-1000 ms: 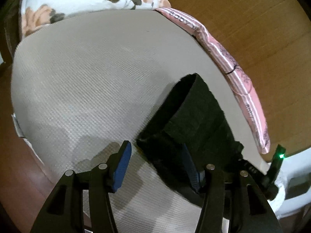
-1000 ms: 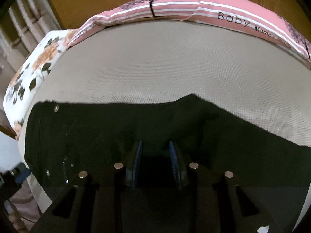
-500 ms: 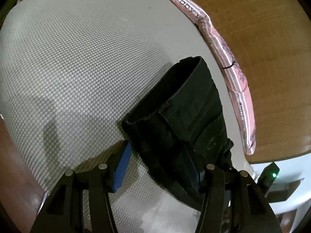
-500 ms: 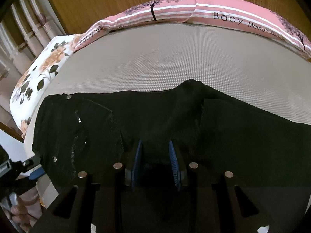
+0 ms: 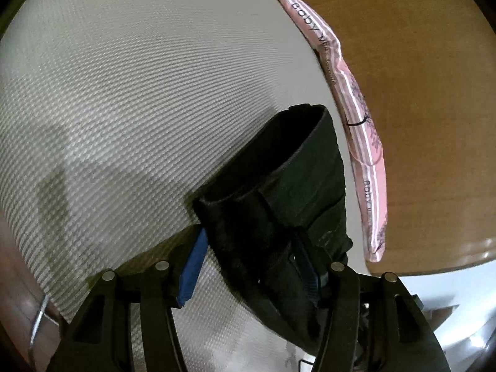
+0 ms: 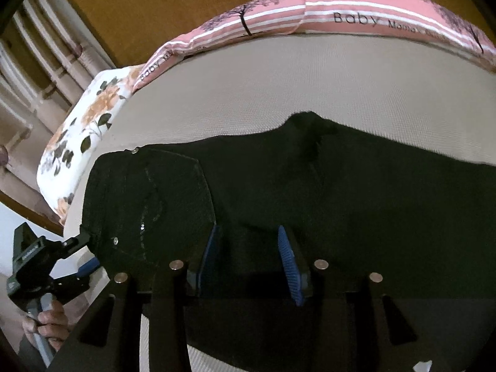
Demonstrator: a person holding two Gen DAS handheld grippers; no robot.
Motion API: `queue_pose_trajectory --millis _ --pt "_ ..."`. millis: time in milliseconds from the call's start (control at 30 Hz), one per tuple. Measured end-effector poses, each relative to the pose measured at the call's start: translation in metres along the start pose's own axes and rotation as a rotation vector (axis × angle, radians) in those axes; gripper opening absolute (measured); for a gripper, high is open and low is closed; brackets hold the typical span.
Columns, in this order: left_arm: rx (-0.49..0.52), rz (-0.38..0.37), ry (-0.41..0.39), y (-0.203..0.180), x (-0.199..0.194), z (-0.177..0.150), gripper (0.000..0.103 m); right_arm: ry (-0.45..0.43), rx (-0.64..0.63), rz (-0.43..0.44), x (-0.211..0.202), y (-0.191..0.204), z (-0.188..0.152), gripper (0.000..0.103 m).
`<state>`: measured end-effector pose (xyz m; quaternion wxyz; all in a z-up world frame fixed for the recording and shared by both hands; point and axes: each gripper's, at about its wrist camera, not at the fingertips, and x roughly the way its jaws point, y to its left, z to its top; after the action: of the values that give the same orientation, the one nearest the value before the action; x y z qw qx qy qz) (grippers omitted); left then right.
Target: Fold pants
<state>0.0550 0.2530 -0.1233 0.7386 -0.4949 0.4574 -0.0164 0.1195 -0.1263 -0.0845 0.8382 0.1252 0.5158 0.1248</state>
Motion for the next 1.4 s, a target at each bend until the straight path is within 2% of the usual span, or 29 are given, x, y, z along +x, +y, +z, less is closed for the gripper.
queue_pose_trajectory --millis 100,167,233,300,367,500,833,1100,1267,1400 --pt "-0.012 -0.004 -0.026 -0.001 0.002 0.001 0.055 0.004 0.015 0.001 0.000 -0.005 -0.003 0.040" --pt "-0.010 0.007 -0.037 0.000 0.004 0.001 0.041 0.005 0.031 0.010 -0.002 -0.009 -0.006 0.040" --pt "-0.013 0.005 -0.048 0.002 0.001 0.001 0.033 0.005 0.045 0.016 -0.004 -0.011 -0.009 0.040" --pt "0.002 0.014 -0.061 -0.002 -0.001 -0.001 0.030 -0.001 0.050 0.015 -0.008 -0.015 -0.011 0.040" --pt "0.055 0.040 -0.091 -0.015 -0.006 -0.004 0.028 -0.006 0.048 0.004 -0.012 -0.019 -0.012 0.040" --pt "0.238 0.086 -0.168 -0.055 -0.016 -0.018 0.026 -0.023 0.067 -0.017 -0.026 -0.034 -0.015 0.044" --pt "0.495 -0.028 -0.191 -0.145 -0.026 -0.038 0.025 -0.082 0.164 -0.052 -0.072 -0.088 -0.024 0.046" --pt "0.687 -0.127 -0.136 -0.232 -0.006 -0.080 0.024 -0.163 0.232 -0.087 -0.117 -0.129 -0.029 0.048" --pt "0.821 -0.185 -0.040 -0.281 0.024 -0.128 0.024 -0.211 0.285 -0.096 -0.140 -0.155 -0.034 0.048" --pt "0.898 -0.202 0.083 -0.306 0.062 -0.170 0.024 -0.228 0.343 -0.098 -0.150 -0.178 -0.043 0.049"
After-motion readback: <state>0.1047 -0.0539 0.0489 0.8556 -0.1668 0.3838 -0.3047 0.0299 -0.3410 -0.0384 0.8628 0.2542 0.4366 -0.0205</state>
